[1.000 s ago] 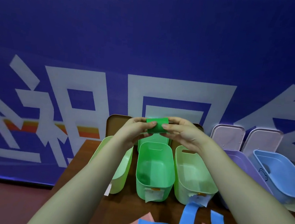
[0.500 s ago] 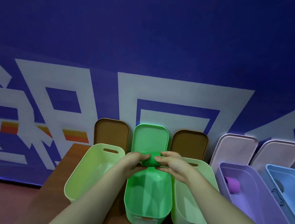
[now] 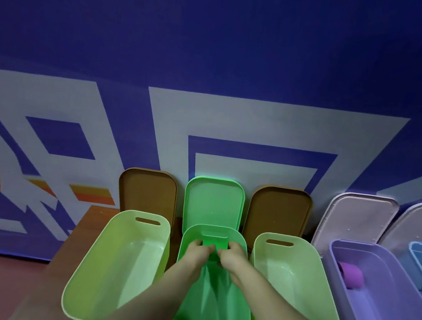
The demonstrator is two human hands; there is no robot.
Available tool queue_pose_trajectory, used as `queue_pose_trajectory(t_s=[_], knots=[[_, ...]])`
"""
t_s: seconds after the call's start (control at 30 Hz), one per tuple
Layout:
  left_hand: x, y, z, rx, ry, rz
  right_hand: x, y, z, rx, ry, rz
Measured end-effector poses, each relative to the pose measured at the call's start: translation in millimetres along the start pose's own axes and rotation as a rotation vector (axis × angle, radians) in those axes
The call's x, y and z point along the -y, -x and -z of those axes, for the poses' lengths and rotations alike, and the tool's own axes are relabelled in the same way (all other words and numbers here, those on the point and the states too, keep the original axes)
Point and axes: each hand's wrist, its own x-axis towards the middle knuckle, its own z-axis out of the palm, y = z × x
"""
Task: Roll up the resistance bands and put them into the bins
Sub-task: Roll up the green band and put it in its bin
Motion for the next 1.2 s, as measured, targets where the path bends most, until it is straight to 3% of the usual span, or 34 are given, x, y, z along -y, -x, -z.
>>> queue_pose_trajectory(t_s=[0.33, 1.0, 1.2], knots=[[18.6, -29.5, -4.1, -0.13, -0.03, 0.056, -21.8, -41.0, -25.1, 0.007, -0.084, -0.129], [23.2, -49.2, -8.0, -0.231, -0.333, 0.054, -25.3, -48.5, -23.5, -0.022, -0.007, -0.101], [23.8, -53.1, -0.1, -0.193, -0.27, 0.052, -18.6, -42.3, -20.7, 0.017, -0.047, -0.131]])
